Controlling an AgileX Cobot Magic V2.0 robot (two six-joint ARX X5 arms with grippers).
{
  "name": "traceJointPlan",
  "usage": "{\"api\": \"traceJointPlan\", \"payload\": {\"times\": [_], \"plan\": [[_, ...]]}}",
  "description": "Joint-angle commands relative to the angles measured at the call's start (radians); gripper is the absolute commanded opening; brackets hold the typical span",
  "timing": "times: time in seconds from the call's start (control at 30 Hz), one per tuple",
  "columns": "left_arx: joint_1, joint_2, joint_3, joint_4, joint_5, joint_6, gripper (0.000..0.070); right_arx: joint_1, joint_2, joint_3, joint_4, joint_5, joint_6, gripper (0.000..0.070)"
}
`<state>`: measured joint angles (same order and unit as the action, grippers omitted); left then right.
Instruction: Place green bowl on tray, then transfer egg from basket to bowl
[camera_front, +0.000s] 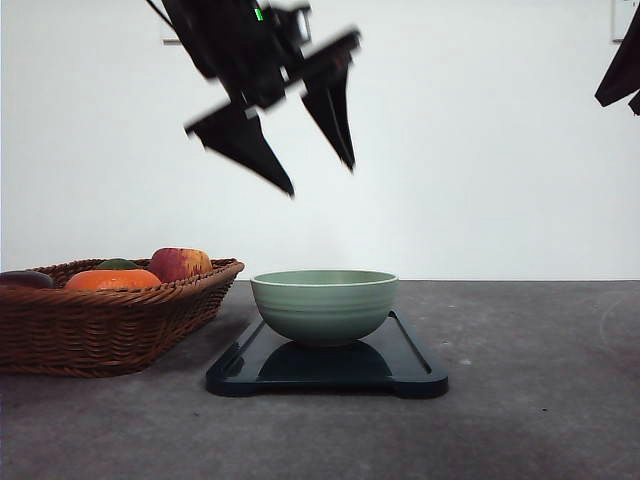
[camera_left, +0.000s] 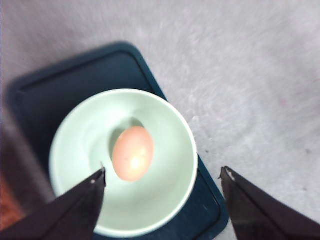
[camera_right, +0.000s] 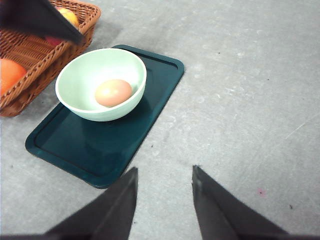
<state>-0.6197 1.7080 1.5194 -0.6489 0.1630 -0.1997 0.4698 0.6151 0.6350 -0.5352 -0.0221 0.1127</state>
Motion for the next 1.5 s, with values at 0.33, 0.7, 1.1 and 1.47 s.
{"api": "traceJointPlan", "payload": {"times": [0.33,0.7,1.1,1.47], "plan": [[-0.004,-0.38,-0.31,0.142,-0.107,0.039,0.0415,0.005,0.004,0.005,-0.001,0.004,0.014,0.0214],[0.012,-0.831,-0.739,0.12,-0.265,-0.064,0.0415,0.005,0.004,0.005,-0.001,0.004,0.013,0.0214],[0.02,-1.157,-0.818,-0.091,-0.416,-0.131,0.0416,0.005,0.004,0.005,-0.004,-0.004,0.011,0.0214],[0.019,-1.27,-0.817,-0.118,-0.415,-0.127,0.0,0.006,0.004,0.006,-0.013,-0.01,0.014,0.0019]]}}
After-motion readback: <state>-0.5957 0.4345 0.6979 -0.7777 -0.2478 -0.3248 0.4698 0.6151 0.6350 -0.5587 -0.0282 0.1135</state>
